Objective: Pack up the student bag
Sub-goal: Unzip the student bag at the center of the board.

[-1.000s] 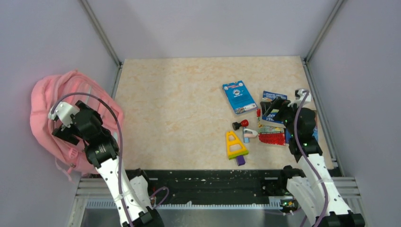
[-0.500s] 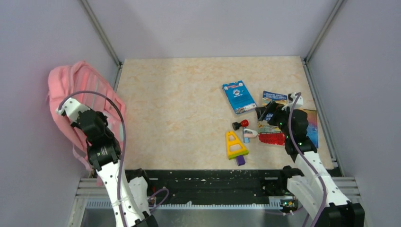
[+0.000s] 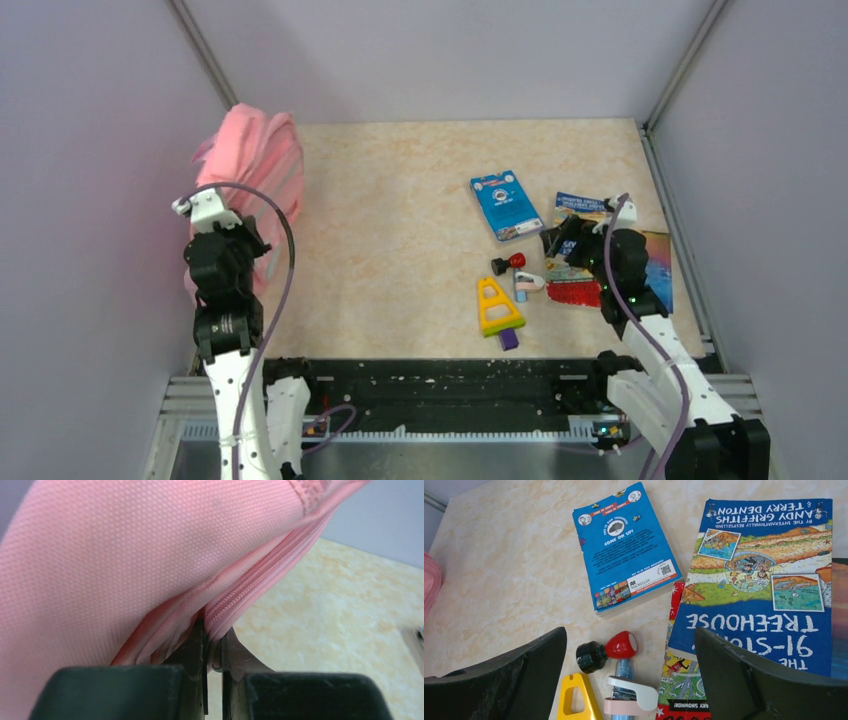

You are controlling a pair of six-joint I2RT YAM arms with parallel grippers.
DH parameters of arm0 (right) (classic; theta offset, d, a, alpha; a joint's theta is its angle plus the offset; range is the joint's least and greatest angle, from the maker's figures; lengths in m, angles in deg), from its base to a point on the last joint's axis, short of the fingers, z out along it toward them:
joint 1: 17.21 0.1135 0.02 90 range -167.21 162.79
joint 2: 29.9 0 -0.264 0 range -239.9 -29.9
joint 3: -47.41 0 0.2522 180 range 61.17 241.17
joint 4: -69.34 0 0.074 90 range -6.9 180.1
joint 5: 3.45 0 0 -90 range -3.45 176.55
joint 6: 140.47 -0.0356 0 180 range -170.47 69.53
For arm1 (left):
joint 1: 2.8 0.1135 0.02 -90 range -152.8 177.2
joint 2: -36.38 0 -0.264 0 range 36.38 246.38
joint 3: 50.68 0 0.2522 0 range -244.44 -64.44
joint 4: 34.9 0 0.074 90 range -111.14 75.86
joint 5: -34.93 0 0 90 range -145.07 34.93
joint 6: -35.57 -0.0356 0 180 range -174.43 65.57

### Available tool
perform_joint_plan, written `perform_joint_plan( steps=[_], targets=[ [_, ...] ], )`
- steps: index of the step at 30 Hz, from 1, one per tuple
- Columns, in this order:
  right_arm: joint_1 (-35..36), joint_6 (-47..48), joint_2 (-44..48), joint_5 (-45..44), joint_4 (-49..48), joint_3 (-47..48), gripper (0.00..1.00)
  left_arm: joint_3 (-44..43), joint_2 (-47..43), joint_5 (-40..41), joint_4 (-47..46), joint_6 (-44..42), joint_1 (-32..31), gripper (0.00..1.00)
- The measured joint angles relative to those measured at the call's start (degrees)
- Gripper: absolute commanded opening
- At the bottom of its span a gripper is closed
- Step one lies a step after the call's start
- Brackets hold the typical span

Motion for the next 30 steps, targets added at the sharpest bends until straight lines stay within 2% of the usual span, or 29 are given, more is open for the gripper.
perform_joint_plan(
  steps=[12,21,30],
  targets=[
    [0.1,1.3,2.3,0.9,-0.5,0.0,0.95,1.8,-0.2,-10.2,-0.4,-2.0,-8.6,0.0],
    [0.8,2.0,-0.7,13.9,-7.4,0.0,0.95,-1.6,4.5,-18.6,-0.5,-0.6,-13.6,0.0],
    [13.3,8.3,-6.2,18.4,-7.7,7.6,0.94,-4.6,8.4,-32.6,-1.5,4.7,-17.5,0.0]
  ],
)
